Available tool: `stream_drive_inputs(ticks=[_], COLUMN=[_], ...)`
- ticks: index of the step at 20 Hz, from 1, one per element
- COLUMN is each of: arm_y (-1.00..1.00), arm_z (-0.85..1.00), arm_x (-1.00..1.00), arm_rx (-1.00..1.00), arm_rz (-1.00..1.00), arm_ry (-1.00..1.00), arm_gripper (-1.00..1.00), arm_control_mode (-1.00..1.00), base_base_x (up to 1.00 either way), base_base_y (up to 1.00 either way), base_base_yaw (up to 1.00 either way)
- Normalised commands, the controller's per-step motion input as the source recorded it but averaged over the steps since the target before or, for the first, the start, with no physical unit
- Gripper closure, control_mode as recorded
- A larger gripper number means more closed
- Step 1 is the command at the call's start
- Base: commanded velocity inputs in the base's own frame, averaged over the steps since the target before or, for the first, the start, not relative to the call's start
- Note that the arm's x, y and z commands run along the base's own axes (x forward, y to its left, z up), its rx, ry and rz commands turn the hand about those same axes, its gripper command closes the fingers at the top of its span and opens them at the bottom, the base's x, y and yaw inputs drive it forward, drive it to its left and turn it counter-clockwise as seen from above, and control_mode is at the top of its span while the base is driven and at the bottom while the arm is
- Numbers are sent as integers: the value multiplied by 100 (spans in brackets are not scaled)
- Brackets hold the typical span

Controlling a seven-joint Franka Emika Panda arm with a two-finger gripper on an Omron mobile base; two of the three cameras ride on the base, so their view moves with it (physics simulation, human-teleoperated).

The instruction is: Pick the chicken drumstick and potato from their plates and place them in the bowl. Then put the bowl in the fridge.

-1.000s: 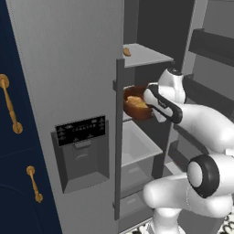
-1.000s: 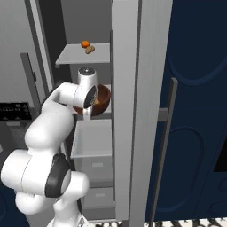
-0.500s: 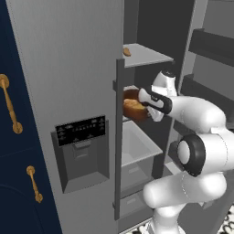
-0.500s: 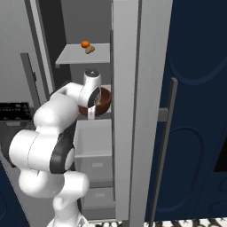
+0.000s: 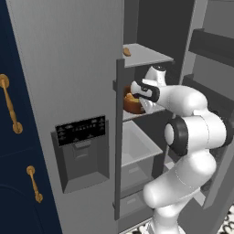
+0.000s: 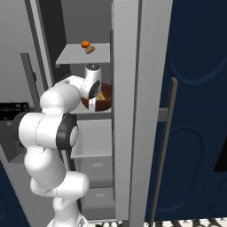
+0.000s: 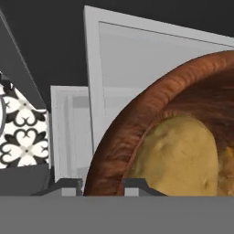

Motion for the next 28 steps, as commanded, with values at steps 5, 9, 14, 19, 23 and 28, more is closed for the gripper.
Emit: stream_drive_inputs(ticks=[5, 9, 14, 19, 23, 28], arm_y=[7, 1, 1, 3, 0, 0], arm_z=[-20, -24, -24, -33, -25, -14], arm_x=[41, 11, 10, 3, 0, 0], arm_rx=[0, 0, 0, 0, 0, 0], arm_rz=[4, 7, 7, 5, 4, 4], arm_ry=[0, 0, 0, 0, -4, -6], arm_gripper=[100, 100, -100, -100, -100, -100], arm_control_mode=[-100, -100, -100, -100, -100, -100], base_base_x=[0, 0, 0, 0, 0, 0], base_base_y=[0, 0, 0, 0, 0, 0], base_base_yaw=[0, 0, 0, 0, 0, 0])
